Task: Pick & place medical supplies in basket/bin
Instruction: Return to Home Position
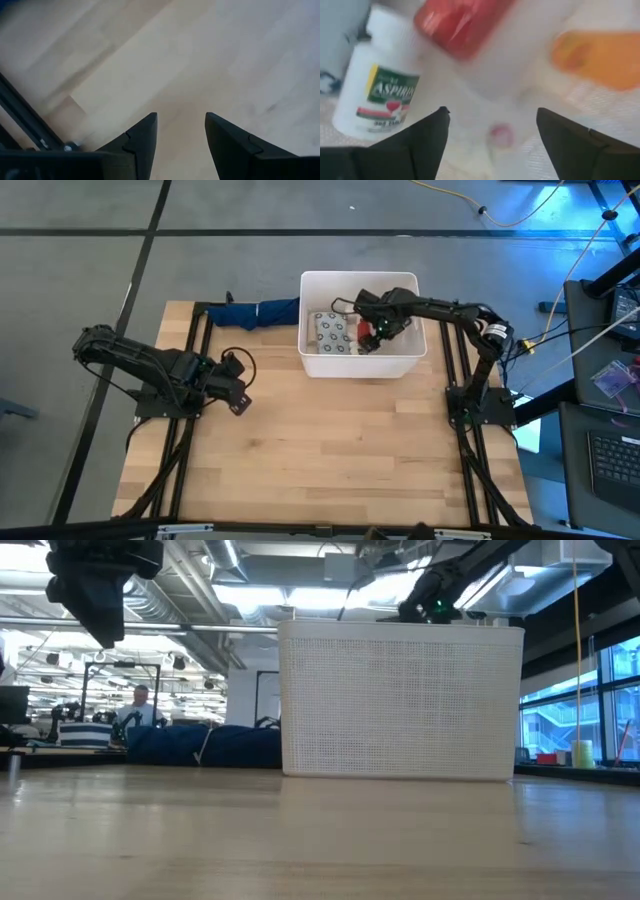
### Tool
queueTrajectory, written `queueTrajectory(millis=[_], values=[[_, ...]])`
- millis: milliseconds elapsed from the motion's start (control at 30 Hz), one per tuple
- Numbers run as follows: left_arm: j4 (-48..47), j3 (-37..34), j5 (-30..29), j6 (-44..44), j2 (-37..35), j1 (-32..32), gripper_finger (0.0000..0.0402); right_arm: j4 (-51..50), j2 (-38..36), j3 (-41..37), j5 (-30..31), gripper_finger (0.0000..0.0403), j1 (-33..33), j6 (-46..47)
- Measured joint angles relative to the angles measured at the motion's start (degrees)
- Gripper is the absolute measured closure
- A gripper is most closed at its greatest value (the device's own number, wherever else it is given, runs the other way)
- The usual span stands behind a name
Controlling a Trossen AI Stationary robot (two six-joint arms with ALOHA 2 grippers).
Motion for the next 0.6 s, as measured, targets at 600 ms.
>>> queueTrajectory(millis=[600], values=[[32.4, 0.0, -7.9, 30.8, -25.1, 0.0, 0.0242, -18.9, -1.3, 40.3, -5.0, 0.01, 13.0, -4.0]])
